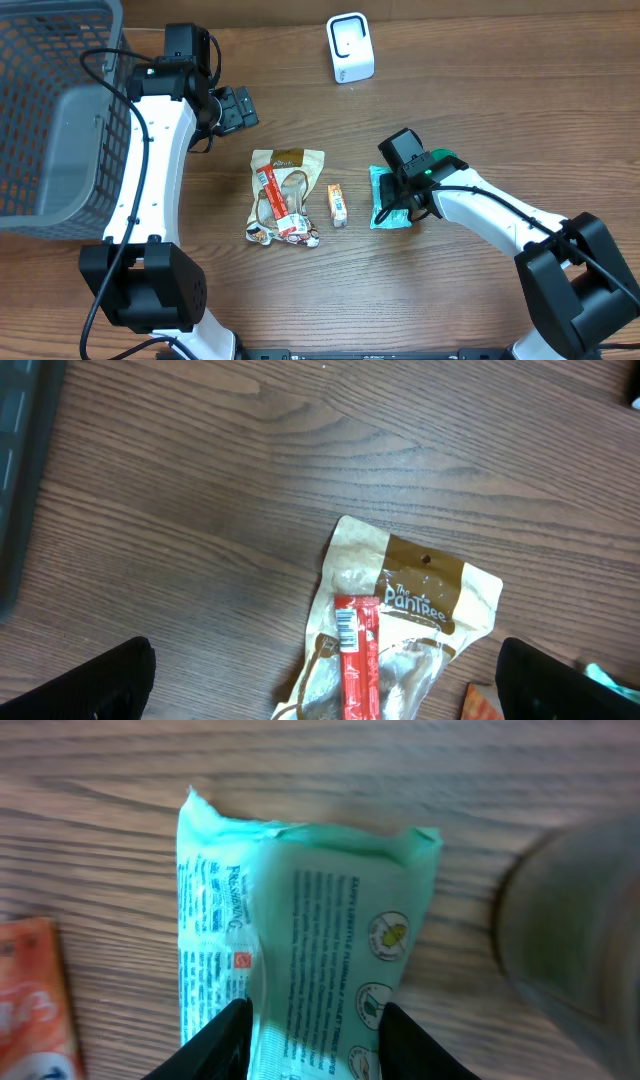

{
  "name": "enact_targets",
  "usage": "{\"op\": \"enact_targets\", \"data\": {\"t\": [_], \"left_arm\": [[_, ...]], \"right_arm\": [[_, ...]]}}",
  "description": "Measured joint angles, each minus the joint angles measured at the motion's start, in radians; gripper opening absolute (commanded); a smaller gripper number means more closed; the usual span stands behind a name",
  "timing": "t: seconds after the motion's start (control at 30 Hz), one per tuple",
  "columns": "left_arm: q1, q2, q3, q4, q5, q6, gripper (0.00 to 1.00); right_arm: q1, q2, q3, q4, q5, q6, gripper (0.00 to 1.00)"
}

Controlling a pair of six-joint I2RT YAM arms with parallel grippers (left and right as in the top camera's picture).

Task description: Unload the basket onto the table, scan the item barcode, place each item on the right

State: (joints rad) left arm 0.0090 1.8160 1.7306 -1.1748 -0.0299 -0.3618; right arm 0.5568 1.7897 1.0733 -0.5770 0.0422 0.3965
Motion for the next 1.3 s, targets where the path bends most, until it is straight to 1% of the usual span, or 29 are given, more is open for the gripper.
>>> {"op": "enact_targets", "data": {"t": [0.17, 0.27, 0.4, 0.57, 0.7, 0.87, 0.9, 0.93, 1.17, 1.3], "left_arm": [[0.000, 0.000, 0.000, 0.000, 0.000, 0.000, 1.00], [0.000, 0.000, 0.000, 0.000, 0.000, 0.000, 1.00], [0.000, 0.000, 0.000, 0.000, 0.000, 0.000, 1.00], [0.000, 0.000, 0.000, 0.000, 0.000, 0.000, 1.00], [0.000, 0.000, 0.000, 0.000, 0.000, 0.000, 1.00], [0.000, 0.000, 0.000, 0.000, 0.000, 0.000, 1.00], [0.000, 0.000, 0.000, 0.000, 0.000, 0.000, 1.00], [0.000, 0.000, 0.000, 0.000, 0.000, 0.000, 1.00], [0.000, 0.000, 0.000, 0.000, 0.000, 0.000, 1.00], [0.000, 0.000, 0.000, -0.001, 0.000, 0.000, 1.00]], "right_arm": [[0.000, 0.000, 0.000, 0.027, -0.049, -0.032, 0.41], [0.000, 0.000, 0.000, 0.027, -0.053, -0.037, 0.44], [0.000, 0.001, 0.014, -0.027, -0.043, -0.043, 0.45], [0.000, 0.001, 0.132, -0.142, -0.047, -0.048, 0.45], [0.005, -0.002, 0.201, -0.161, -0.083, -0.048, 0.46], [0.035, -0.003, 0.204, -0.172, -0.113, -0.021, 0.54], [0.043, -0.003, 0.204, -0.171, -0.117, -0.016, 0.59], [0.050, -0.003, 0.204, -0.171, -0.118, -0.010, 0.61], [0.071, -0.002, 0.203, -0.181, -0.125, -0.007, 0.62], [0.060, -0.002, 0.230, -0.260, -0.124, -0.008, 0.64]]}}
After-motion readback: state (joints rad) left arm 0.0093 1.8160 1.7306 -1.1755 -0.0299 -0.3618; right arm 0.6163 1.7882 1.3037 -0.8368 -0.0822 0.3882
